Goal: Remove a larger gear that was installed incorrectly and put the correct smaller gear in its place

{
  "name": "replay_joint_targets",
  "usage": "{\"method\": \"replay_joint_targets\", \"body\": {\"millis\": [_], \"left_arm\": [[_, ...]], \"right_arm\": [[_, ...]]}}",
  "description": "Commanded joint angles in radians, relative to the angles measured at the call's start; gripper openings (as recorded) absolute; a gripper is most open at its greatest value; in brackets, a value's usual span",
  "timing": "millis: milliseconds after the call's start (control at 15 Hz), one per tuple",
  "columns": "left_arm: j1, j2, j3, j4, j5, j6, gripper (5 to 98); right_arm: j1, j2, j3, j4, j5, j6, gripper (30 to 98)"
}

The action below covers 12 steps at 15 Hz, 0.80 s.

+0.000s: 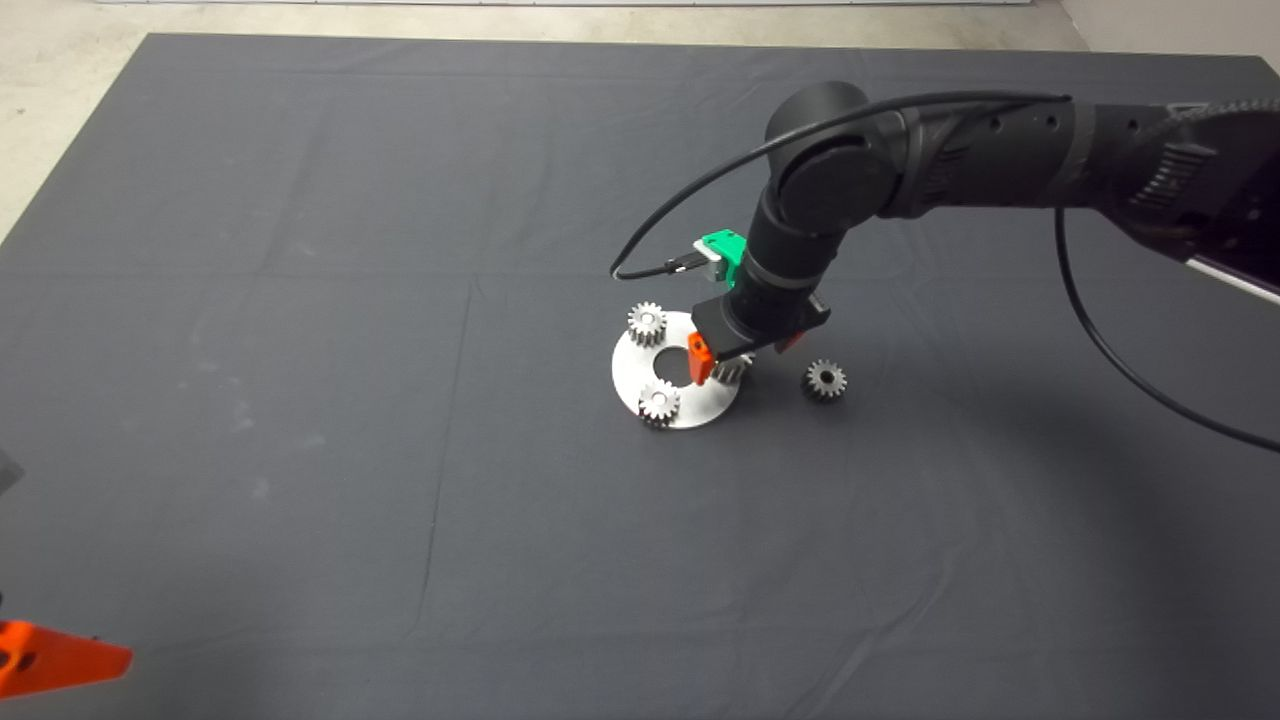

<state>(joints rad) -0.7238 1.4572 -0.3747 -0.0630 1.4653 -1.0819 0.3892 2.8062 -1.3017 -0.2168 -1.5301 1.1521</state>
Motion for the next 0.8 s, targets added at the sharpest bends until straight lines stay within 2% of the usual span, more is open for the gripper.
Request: {"method": "replay_joint_targets", "body": {"millis": [0,333,467,733], "left_arm": [[-0.002,-0.002,0.011,-0.009,0.004,0.007,88.4],[-0.002,-0.005,0.011,-0.009,0.006,0.007,88.4],[-0.002,-0.005,0.011,-0.009,0.006,0.007,88.4],[-0.002,-0.004,0.011,-0.009,0.004,0.007,88.4]], "right_arm": [[-0.032,0.002,-0.002,-0.105,-0.088,-0.006,87.8],[-0.044,-0.003,-0.004,-0.169,-0.088,-0.015,87.8],[-0.042,-0.007,-0.008,-0.173,-0.088,-0.037,87.8],[-0.035,-0.007,-0.02,-0.179,-0.09,-0.038,87.8]]}}
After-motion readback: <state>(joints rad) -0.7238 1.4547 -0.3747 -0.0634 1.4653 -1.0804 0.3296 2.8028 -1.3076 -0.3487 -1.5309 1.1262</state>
